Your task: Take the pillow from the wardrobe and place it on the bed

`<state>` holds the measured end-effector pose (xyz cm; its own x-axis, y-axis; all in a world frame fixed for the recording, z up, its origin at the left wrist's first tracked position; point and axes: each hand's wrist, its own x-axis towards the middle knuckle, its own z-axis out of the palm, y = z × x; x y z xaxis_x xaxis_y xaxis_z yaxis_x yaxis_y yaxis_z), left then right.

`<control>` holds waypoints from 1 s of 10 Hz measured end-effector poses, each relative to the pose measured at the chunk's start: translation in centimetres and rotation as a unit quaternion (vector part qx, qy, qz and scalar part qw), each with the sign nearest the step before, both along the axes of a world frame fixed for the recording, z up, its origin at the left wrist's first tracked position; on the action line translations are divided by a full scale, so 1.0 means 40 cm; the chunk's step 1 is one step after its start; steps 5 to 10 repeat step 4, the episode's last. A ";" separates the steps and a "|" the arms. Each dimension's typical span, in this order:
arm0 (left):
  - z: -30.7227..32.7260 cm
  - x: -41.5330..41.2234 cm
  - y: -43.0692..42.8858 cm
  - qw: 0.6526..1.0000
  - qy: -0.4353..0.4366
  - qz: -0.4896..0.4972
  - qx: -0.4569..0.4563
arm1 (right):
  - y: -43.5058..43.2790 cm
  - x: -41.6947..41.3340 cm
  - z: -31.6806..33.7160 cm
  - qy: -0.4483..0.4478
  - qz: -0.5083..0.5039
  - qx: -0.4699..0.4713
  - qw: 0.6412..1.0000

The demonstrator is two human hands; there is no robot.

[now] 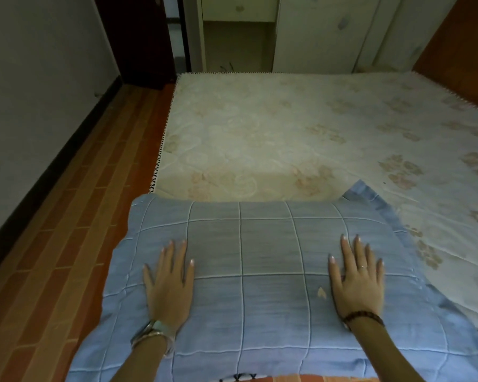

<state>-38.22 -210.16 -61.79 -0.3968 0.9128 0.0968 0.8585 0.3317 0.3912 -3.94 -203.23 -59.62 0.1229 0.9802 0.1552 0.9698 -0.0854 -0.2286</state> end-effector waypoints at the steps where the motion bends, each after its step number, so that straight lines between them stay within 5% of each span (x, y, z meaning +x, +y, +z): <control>1: -0.028 -0.003 0.009 0.999 -0.013 0.002 -0.032 | 0.004 0.000 -0.009 0.000 -0.001 -0.009 1.000; 2: 0.002 -0.014 0.031 0.996 -0.032 -0.002 -0.078 | 0.010 0.007 0.023 0.024 0.013 -0.041 0.999; 3: 0.102 -0.031 0.036 0.989 -0.141 0.023 -0.033 | 0.002 0.013 0.108 0.130 0.028 -0.021 0.991; 4: 0.232 -0.015 0.004 0.935 -0.338 0.062 0.091 | -0.039 -0.001 0.210 0.288 0.039 0.035 0.956; 10: 0.232 -0.015 0.004 0.935 -0.338 0.062 0.091 | -0.039 -0.001 0.210 0.288 0.039 0.035 0.956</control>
